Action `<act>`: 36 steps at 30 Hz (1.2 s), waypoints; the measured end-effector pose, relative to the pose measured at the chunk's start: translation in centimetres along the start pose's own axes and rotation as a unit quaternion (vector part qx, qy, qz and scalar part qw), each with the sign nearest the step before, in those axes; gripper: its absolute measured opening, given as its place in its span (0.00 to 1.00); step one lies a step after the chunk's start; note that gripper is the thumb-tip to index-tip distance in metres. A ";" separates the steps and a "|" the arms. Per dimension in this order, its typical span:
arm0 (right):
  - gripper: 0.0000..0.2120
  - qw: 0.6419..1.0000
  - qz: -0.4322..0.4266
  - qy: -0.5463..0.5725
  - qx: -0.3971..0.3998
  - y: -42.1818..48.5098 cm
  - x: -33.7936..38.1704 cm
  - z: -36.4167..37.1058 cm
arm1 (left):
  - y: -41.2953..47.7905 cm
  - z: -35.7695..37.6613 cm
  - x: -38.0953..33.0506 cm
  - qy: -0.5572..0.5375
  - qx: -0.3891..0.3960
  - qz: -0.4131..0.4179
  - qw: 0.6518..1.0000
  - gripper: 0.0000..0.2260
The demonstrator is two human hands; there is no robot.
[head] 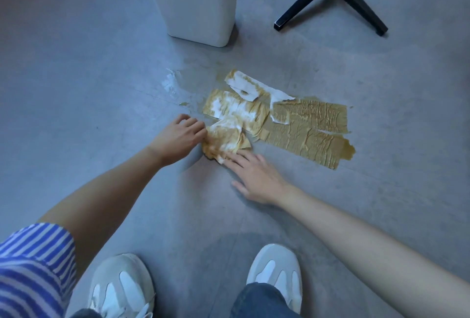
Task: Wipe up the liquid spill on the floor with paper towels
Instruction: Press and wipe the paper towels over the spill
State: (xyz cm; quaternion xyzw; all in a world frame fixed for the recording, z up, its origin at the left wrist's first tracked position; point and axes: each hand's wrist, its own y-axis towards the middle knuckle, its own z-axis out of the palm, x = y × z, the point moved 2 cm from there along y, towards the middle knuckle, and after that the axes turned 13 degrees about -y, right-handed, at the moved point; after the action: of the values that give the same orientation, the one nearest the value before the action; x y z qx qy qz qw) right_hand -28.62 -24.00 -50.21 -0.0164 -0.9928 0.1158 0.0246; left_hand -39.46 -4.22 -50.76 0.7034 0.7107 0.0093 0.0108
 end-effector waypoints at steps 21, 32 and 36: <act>0.36 0.995 0.049 -0.029 0.077 4.2 -1.5 2.6 | -1.4 4.7 -5.2 -0.189 0.038 -0.184 0.964 0.32; 0.34 0.997 0.034 -0.065 0.013 6.6 -3.0 0.4 | -2.9 3.3 -3.7 -0.151 -0.090 -0.091 0.980 0.11; 0.38 0.995 0.029 -0.060 0.070 7.4 -3.4 1.3 | -2.1 3.3 -2.9 -0.144 -0.112 -0.076 0.980 0.07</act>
State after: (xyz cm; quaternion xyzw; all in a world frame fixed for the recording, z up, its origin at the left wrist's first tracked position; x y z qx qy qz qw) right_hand -25.05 -17.22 -53.35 -0.0364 -0.9812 0.1861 -0.0372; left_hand -41.48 -7.16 -54.07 0.6353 0.7478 -0.0135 0.1924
